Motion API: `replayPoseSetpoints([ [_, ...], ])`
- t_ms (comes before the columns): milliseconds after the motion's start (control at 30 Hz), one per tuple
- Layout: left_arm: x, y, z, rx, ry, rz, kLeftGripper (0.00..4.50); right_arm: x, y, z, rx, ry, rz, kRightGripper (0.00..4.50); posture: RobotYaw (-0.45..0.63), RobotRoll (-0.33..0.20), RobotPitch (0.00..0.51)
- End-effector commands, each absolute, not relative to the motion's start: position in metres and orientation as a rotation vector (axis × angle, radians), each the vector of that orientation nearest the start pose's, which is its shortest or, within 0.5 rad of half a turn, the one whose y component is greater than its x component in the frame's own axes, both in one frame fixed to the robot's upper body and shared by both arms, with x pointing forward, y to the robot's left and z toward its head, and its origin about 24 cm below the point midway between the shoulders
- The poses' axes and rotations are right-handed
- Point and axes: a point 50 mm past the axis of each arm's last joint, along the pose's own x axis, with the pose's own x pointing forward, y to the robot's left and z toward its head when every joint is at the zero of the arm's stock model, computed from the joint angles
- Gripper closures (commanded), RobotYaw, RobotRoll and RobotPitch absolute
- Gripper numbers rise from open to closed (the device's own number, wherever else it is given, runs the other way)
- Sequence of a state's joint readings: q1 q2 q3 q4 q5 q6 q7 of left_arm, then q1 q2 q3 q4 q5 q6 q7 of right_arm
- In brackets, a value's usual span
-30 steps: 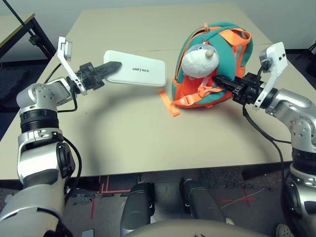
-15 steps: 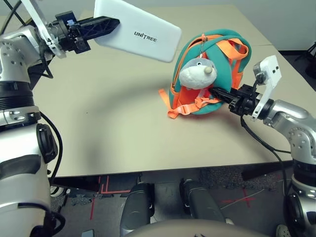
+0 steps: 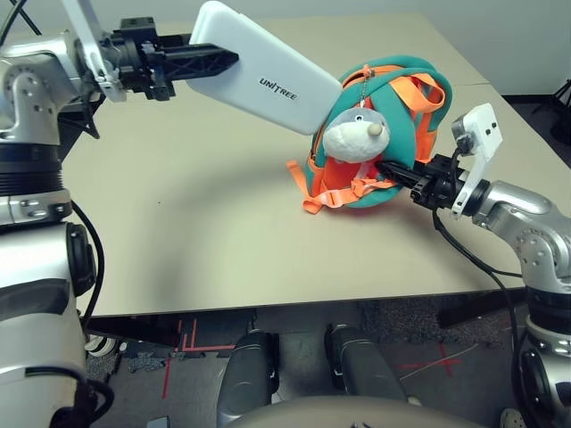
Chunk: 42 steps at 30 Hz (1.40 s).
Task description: Put the pencil case into the backpack and zip it.
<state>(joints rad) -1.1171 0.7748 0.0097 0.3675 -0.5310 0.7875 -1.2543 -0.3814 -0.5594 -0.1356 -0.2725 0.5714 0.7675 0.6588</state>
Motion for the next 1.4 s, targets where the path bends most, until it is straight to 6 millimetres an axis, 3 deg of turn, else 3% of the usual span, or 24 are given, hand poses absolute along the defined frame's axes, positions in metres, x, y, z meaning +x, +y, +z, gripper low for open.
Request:
replayPoseSetpoints([
  [33, 0.338, 0.196, 0.296, 0.129, 0.055, -1.204, 3.11, 0.28, -0.178, 0.174, -0.015, 0.098, 0.862, 4.11, -0.18, 0.0, 0.067],
  [500, 0.366, 0.143, 0.263, 0.078, 0.003, -1.219, 3.11, 0.28, -0.169, 0.178, -0.02, 0.091, 0.9, 4.11, -0.19, 0.0, 0.077],
  [1400, 0.386, 0.089, 0.193, -0.025, 0.131, -1.183, 3.11, 0.272, -0.155, 0.182, -0.014, 0.116, 0.959, 4.11, -0.22, 0.0, 0.148],
])
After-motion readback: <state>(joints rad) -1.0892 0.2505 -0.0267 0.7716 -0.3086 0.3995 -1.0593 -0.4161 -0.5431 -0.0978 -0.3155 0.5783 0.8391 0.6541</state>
